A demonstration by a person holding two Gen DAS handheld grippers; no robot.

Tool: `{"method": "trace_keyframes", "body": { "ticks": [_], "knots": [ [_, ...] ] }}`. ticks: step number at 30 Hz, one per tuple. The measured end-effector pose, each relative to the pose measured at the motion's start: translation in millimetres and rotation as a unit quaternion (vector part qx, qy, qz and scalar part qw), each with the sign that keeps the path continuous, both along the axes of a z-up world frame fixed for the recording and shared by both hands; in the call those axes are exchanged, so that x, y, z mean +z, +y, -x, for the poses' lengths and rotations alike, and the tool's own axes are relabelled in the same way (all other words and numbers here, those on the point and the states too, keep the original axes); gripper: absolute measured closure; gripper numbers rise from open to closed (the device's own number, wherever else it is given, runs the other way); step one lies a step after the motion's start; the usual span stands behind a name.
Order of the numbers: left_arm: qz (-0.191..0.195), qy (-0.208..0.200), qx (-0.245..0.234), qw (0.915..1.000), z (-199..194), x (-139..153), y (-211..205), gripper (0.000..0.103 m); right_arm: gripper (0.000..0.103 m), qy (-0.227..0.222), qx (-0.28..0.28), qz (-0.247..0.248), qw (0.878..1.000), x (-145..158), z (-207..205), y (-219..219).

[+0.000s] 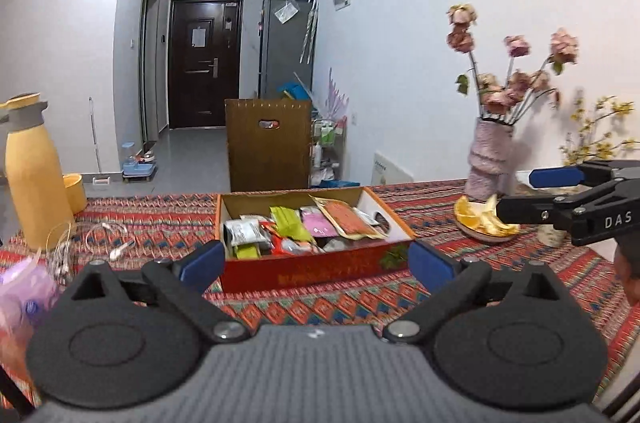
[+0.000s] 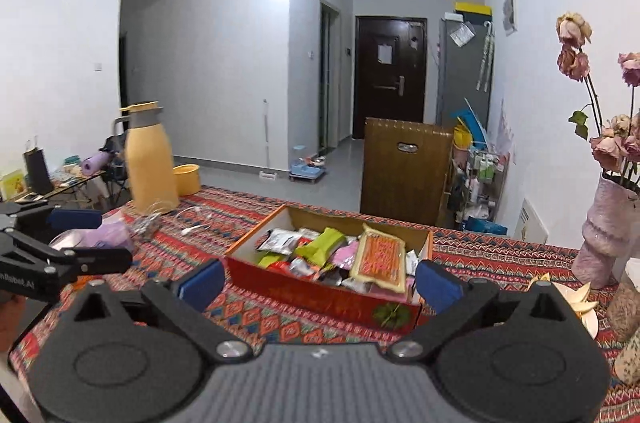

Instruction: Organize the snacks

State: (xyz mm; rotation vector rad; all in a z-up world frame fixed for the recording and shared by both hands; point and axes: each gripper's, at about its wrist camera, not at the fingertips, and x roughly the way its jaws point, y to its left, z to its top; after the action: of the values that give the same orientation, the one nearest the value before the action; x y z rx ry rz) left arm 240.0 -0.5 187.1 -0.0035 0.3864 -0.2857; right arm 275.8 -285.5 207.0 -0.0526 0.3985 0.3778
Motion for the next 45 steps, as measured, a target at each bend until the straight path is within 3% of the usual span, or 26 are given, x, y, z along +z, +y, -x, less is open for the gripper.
{"method": "trace_keyframes", "body": {
  "ticks": [7, 11, 14, 19, 24, 26, 30, 34, 45],
  "knots": [
    [0.016, -0.019, 0.026, 0.9993, 87, -28, 10, 0.000, 0.000, -0.014, 0.001, -0.016, 1.000, -22, 80, -13],
    [0.034, -0.011, 0.035, 0.9988, 122, -47, 17, 0.000, 0.000, -0.036, -0.013, -0.013, 0.999, -42, 126, -19],
    [0.028, -0.028, 0.039, 0.9985, 148, -58, 17, 0.000, 0.000, -0.057, -0.033, -0.007, 0.998, -58, 162, -20],
    [0.044, -0.029, 0.047, 0.9975, 190, -75, 21, 0.000, 0.000, -0.058, -0.051, -0.031, 0.996, -85, 209, -19],
    [0.007, -0.048, 0.069, 0.9964, 220, -100, 14, 0.000, 0.000, -0.091, -0.084, -0.035, 0.992, -117, 250, -7],
    [-0.001, -0.050, 0.074, 0.9960, 227, -113, 7, 0.000, 0.000, -0.102, -0.089, -0.041, 0.990, -137, 260, -1],
    [-0.024, -0.047, 0.080, 0.9954, 233, -137, -4, 0.000, 0.000, -0.083, -0.093, -0.044, 0.991, -162, 265, 15],
    [-0.023, -0.037, 0.073, 0.9964, 240, -150, -7, 0.000, 0.000, -0.066, -0.084, -0.068, 0.992, -177, 268, 26],
    [-0.021, -0.052, 0.081, 0.9951, 242, -147, -11, 0.000, 0.000, -0.053, -0.083, -0.078, 0.992, -184, 266, 29]
  ]
}}
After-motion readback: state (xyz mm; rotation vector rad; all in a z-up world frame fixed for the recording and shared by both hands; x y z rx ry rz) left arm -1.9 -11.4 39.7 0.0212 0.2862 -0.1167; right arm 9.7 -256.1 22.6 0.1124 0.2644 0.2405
